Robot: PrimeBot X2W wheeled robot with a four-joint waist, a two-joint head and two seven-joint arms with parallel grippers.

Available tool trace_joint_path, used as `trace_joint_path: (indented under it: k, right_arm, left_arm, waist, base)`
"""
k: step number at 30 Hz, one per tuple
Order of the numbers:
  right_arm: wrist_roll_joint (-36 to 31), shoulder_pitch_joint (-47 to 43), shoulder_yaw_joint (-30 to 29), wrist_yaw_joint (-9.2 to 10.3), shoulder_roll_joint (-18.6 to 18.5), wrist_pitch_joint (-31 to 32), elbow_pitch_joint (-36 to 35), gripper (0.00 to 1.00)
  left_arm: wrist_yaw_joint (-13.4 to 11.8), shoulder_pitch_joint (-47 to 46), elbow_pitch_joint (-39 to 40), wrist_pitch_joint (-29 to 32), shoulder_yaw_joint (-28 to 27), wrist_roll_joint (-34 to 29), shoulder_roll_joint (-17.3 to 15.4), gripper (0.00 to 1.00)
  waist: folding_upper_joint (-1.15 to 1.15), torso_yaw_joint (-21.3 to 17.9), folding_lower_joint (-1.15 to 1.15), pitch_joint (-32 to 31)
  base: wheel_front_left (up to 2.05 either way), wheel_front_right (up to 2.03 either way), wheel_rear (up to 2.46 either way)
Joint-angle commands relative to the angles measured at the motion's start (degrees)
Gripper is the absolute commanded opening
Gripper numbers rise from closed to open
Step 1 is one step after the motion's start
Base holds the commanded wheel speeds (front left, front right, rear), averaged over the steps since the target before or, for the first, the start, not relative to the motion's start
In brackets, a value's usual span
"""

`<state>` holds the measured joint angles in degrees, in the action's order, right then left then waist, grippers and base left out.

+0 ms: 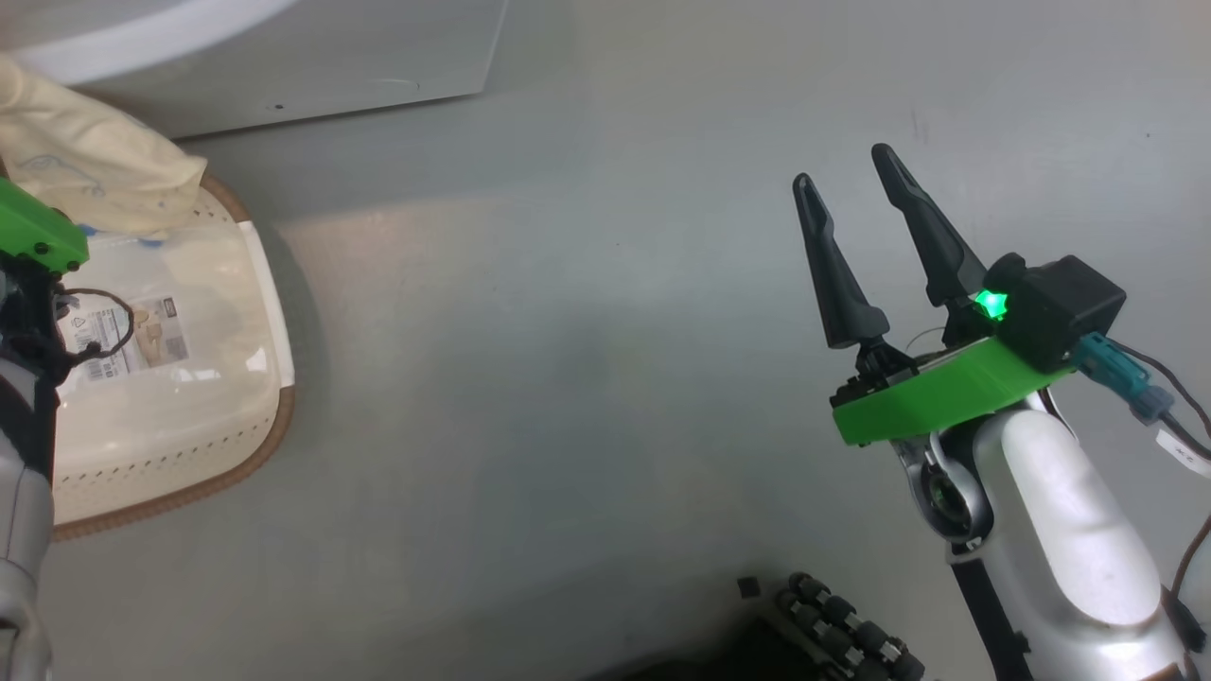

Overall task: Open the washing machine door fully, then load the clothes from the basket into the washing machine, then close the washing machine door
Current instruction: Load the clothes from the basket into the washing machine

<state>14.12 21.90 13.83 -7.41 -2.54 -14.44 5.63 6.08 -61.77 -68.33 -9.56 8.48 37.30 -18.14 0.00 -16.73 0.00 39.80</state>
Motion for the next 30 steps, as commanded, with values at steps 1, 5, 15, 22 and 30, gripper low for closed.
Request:
trace_joint_path:
  k: [1,5,15,22,30]
  right_arm:
    - [0.5,-0.5,0.6,-0.08,-0.3,-0.5,-1.4,1.0]
    - [0.4,-0.5,0.1,-0.08,-0.3,-0.5,-1.4,1.0]
    - [-0.8,-1.0,-1.3,-0.08,-0.3,-0.5,-1.9,1.0]
    - [-0.9,-1.8,-2.3,-0.08,-0.3,-0.4,-2.4,1.0]
    - [-0.4,-1.9,-2.6,-0.08,-0.3,-0.4,-2.8,1.0]
  left_arm:
    - [0.2,-0.5,0.4,-0.3,-0.3,-0.6,-2.8,0.0]
    - [0.5,-1.0,-0.2,0.0,1.0,-1.2,-2.1,0.0]
    - [1.3,-2.7,3.5,5.7,5.9,-2.9,-2.4,0.0]
    - [1.4,-3.0,13.6,12.7,9.0,-2.6,-6.0,0.0]
    - [0.6,-1.0,34.5,26.9,9.1,-0.1,-13.7,0.0]
  waist:
    - [0.0,0.2,0.0,0.0]
    - [0.0,1.0,0.0,0.0]
    - [0.0,4.1,0.0,-0.9]
    - [0.0,6.0,0.0,-1.6]
    - [0.0,6.8,0.0,-1.7]
  base:
    - [0.0,0.0,0.0]
    - [0.0,0.0,0.0]
    - [0.0,0.0,0.0]
    - [0.0,0.0,0.0]
    - [0.0,0.0,0.0]
